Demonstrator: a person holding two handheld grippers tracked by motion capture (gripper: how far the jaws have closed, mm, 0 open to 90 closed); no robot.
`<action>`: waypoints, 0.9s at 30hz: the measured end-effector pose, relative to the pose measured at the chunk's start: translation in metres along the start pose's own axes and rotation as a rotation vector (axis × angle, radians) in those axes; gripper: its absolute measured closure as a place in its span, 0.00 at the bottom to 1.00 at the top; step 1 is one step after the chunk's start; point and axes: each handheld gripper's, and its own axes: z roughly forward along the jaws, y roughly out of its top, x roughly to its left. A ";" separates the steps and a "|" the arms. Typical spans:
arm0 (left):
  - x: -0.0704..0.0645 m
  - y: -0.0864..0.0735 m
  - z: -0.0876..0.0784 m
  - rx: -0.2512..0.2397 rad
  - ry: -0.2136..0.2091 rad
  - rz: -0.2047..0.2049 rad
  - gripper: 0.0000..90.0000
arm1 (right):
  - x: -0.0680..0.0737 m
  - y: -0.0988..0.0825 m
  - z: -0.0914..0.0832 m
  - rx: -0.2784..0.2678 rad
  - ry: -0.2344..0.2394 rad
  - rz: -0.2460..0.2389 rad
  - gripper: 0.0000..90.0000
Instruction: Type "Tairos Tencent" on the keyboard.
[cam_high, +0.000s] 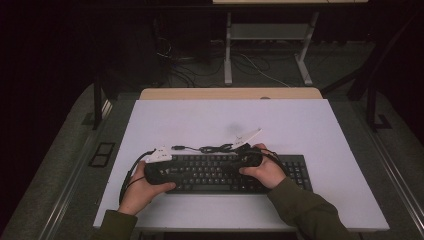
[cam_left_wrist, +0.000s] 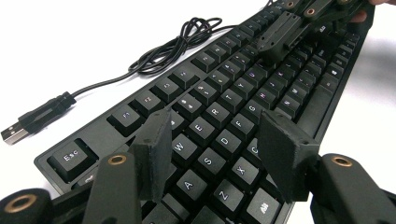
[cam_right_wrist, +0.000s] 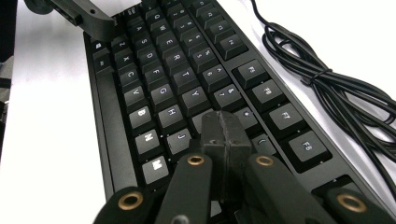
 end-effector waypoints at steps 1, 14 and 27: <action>0.000 0.000 0.000 0.001 0.000 0.002 0.49 | 0.000 0.000 0.000 0.002 -0.001 0.000 1.00; 0.000 0.000 0.000 0.001 0.002 0.004 0.49 | 0.002 -0.001 0.004 0.024 -0.013 -0.004 1.00; 0.000 0.000 -0.001 -0.001 0.002 0.005 0.49 | 0.002 0.000 0.002 0.005 -0.002 -0.005 1.00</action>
